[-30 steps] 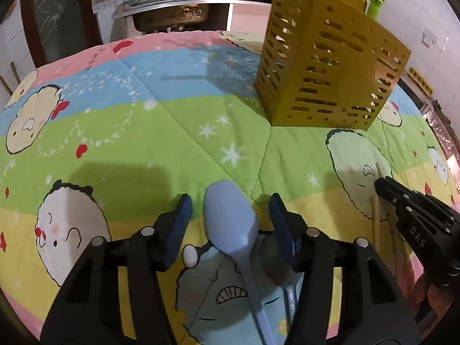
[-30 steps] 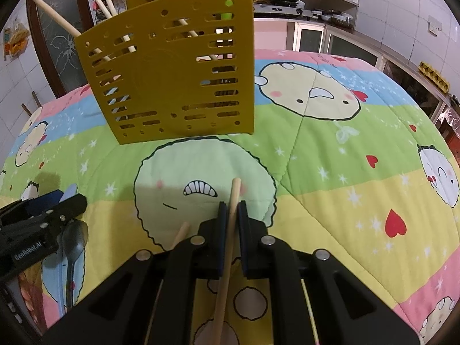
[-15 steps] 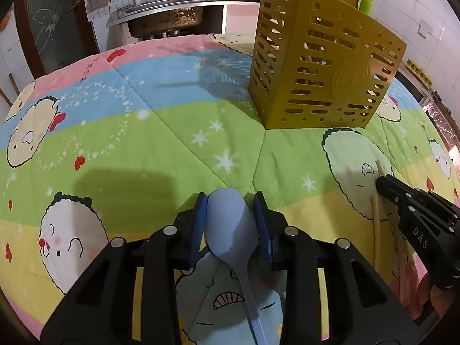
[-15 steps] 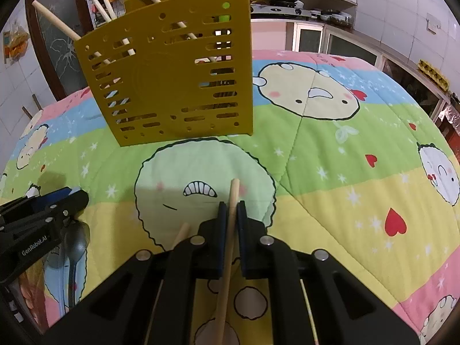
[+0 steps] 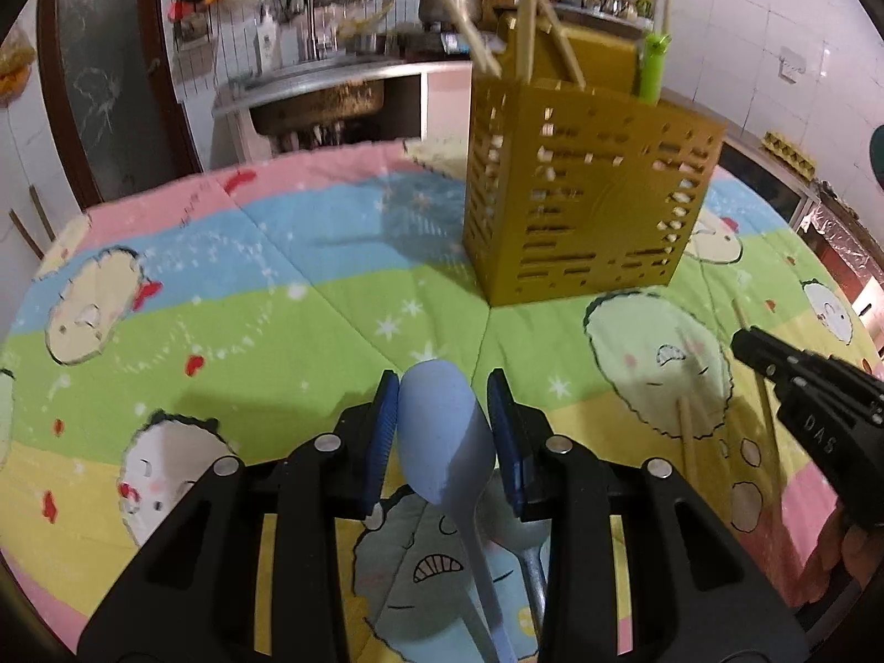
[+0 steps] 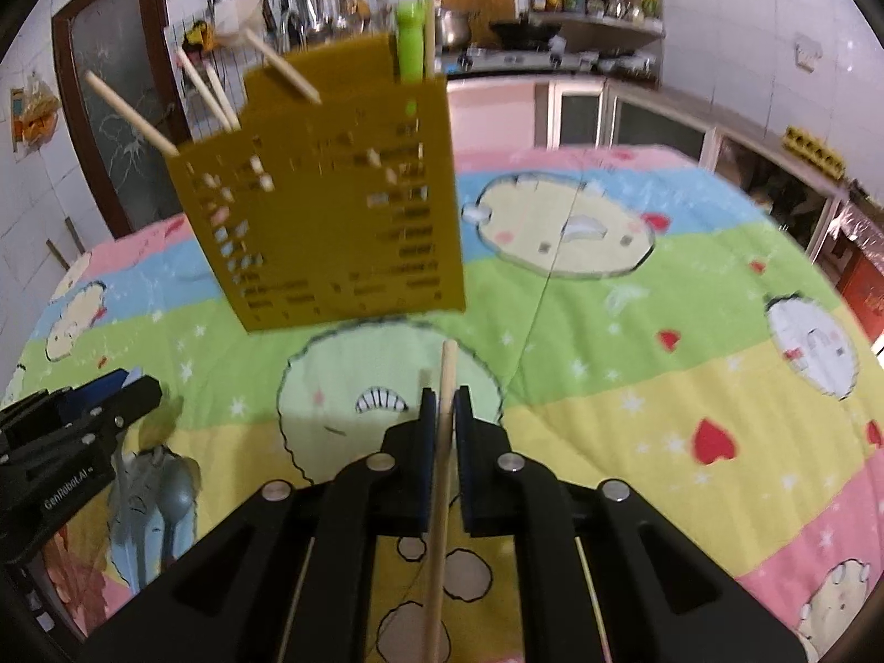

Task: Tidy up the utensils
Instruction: 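Lift the blue spoon and the chopstick toward the yellow holder, then carry the held spoon and chopstick up and over the yellow holder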

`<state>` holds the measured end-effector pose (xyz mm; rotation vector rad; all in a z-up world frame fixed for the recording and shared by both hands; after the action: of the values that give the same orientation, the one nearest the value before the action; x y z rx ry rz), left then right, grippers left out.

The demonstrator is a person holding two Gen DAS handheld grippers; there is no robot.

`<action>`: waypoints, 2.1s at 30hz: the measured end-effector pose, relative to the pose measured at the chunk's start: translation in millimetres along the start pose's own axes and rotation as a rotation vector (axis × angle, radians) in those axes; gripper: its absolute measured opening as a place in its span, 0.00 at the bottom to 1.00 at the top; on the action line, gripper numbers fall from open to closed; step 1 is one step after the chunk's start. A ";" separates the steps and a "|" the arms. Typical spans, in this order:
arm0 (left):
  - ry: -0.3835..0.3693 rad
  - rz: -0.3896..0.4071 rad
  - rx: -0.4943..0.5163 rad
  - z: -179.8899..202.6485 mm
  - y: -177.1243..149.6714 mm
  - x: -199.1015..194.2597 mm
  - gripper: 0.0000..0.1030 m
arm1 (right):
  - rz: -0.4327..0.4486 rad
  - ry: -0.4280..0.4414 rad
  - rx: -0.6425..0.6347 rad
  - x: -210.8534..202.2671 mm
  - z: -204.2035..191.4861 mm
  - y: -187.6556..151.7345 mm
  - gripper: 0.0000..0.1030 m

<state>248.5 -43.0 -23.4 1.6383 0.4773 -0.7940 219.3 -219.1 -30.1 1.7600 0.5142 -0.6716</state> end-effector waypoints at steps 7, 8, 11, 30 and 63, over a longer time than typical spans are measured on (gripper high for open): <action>0.022 0.146 0.021 3.2 2.1 -44.2 0.30 | 0.152 0.039 0.003 -48.7 -1.8 4.6 0.06; 0.027 0.171 0.028 5.1 1.9 -51.1 0.30 | 0.179 0.045 0.003 -56.0 -0.7 5.9 0.06; 0.036 0.225 0.046 10.7 -0.6 -67.3 0.29 | 0.251 0.065 0.006 -77.0 1.6 7.2 0.06; 0.068 0.418 0.097 21.0 -34.3 -121.6 0.27 | 0.464 0.129 -0.016 -147.1 10.3 -29.2 0.06; -0.006 0.454 0.076 9.5 -23.4 -133.3 0.05 | 0.539 0.136 -0.013 -159.5 5.9 -19.8 0.06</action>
<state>139.0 -31.8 55.9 1.7263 0.0613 -0.4805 87.0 -220.4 61.3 1.8312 0.1173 -0.1702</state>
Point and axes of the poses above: each gripper's, at about its wrist camera, not at the fingertips, and x roughly the way its jaws point, z to its right, y to its top, the point moved 1 cm from there along x, roughly the way its jaws point, and after that the axes turned 7 degrees about x, right-handed, at the moved point
